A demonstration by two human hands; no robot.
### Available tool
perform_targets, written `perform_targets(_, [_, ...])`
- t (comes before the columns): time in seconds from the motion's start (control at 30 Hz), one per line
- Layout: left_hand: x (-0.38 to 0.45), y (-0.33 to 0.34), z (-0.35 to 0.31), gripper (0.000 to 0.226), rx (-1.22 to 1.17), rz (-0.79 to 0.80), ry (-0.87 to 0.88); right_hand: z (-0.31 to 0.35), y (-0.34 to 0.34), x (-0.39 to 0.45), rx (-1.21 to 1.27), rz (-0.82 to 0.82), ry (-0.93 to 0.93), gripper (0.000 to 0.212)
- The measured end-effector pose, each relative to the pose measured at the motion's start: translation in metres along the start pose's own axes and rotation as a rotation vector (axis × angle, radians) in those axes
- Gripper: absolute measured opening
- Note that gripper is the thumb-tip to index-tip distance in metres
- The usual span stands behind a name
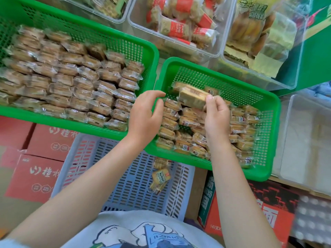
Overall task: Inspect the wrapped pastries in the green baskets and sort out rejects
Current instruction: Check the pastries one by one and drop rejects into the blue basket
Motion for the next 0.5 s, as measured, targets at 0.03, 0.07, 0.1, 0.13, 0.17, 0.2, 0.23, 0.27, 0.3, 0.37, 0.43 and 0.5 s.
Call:
perform_targets(0.03, [-0.004, 0.005, 0.001, 0.033, 0.088, 0.026, 0.046, 0.003, 0.004, 0.006, -0.005, 0.000, -0.015, 0.036])
perform_targets(0.07, [-0.008, 0.013, 0.005, 0.038, 0.177, 0.071, 0.073, 0.005, 0.010, 0.013, -0.031, 0.017, -0.038, 0.036])
perform_targets(0.1, [-0.013, 0.023, 0.012, 0.044, 0.278, 0.123, 0.096, 0.007, 0.019, 0.019, -0.085, 0.048, -0.065, 0.037])
perform_targets(0.13, [-0.019, 0.033, 0.020, 0.050, 0.402, 0.174, 0.129, 0.010, 0.030, 0.023, -0.163, 0.090, -0.102, 0.037])
perform_targets(0.17, [-0.025, 0.041, 0.025, 0.053, 0.529, 0.212, 0.174, 0.013, 0.039, 0.027, -0.260, 0.122, -0.152, 0.035])
perform_targets(0.2, [-0.029, 0.047, 0.029, 0.054, 0.626, 0.231, 0.221, 0.017, 0.046, 0.030, -0.363, 0.130, -0.220, 0.032])
perform_targets(0.23, [-0.031, 0.049, 0.029, 0.055, 0.667, 0.229, 0.255, 0.022, 0.051, 0.032, -0.461, 0.121, -0.288, 0.028])
perform_targets(0.27, [-0.031, 0.048, 0.027, 0.055, 0.672, 0.218, 0.269, 0.025, 0.056, 0.033, -0.554, 0.103, -0.352, 0.025])
perform_targets(0.3, [-0.030, 0.048, 0.026, 0.054, 0.663, 0.206, 0.276, 0.029, 0.062, 0.033, -0.641, 0.083, -0.415, 0.022])
perform_targets(0.37, [-0.030, 0.048, 0.024, 0.052, 0.671, 0.187, 0.286, 0.037, 0.074, 0.030, -0.770, 0.041, -0.523, 0.019])
perform_targets(0.43, [-0.031, 0.048, 0.024, 0.051, 0.694, 0.176, 0.299, 0.039, 0.087, 0.029, -0.826, 0.038, -0.566, 0.020])
perform_targets(0.5, [-0.031, 0.047, 0.024, 0.050, 0.696, 0.173, 0.304, 0.028, 0.099, 0.035, -0.859, 0.111, -0.515, 0.025])
Point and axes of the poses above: each hand's wrist, its own x-axis towards the middle knuckle, its own y-axis out of the palm, z = x × y, the point moved 10 cm from there along x, towards the middle knuckle, and after that the axes turned 3 degrees about -z, right-handed, at the moved point
